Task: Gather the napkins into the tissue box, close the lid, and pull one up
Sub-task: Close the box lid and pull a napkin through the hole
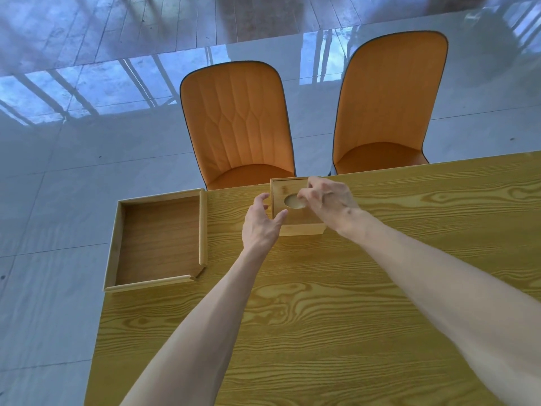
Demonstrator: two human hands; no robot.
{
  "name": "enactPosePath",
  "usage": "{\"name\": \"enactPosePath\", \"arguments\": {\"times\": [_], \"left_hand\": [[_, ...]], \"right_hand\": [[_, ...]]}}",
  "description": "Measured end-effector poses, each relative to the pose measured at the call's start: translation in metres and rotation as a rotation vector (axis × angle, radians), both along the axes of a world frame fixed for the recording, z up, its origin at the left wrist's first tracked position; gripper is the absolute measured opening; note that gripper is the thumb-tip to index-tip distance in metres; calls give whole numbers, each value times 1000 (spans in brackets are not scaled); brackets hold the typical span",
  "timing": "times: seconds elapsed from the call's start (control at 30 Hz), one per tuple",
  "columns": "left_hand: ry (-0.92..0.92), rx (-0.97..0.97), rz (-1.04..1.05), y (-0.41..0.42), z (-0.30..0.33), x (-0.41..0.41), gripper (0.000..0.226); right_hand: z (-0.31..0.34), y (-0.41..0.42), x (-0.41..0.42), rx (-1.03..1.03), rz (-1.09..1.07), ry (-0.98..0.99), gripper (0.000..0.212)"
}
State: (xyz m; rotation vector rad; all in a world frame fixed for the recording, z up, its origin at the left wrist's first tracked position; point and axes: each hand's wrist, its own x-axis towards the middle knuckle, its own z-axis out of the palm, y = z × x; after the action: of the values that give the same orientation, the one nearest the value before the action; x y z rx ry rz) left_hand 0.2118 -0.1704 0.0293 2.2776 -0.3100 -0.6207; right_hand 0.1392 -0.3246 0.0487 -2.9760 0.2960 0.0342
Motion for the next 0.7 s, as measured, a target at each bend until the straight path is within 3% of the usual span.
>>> {"name": "enactPosePath", "arguments": {"times": [0.1,0.27,0.47,0.7], "left_hand": [[-25,70,23,-7,-2,2,74],[-1,116,35,-12,-6,6,76],[15,97,57,-12,-8,5,73],[20,83,71,-11,-7,3,71]], "right_hand": [[11,-1,20,-182,78,164,16],[23,3,39,-315,219,314,12],[16,1,41,-304,261,285,16],[7,-8,26,-134,150,72,21]]}}
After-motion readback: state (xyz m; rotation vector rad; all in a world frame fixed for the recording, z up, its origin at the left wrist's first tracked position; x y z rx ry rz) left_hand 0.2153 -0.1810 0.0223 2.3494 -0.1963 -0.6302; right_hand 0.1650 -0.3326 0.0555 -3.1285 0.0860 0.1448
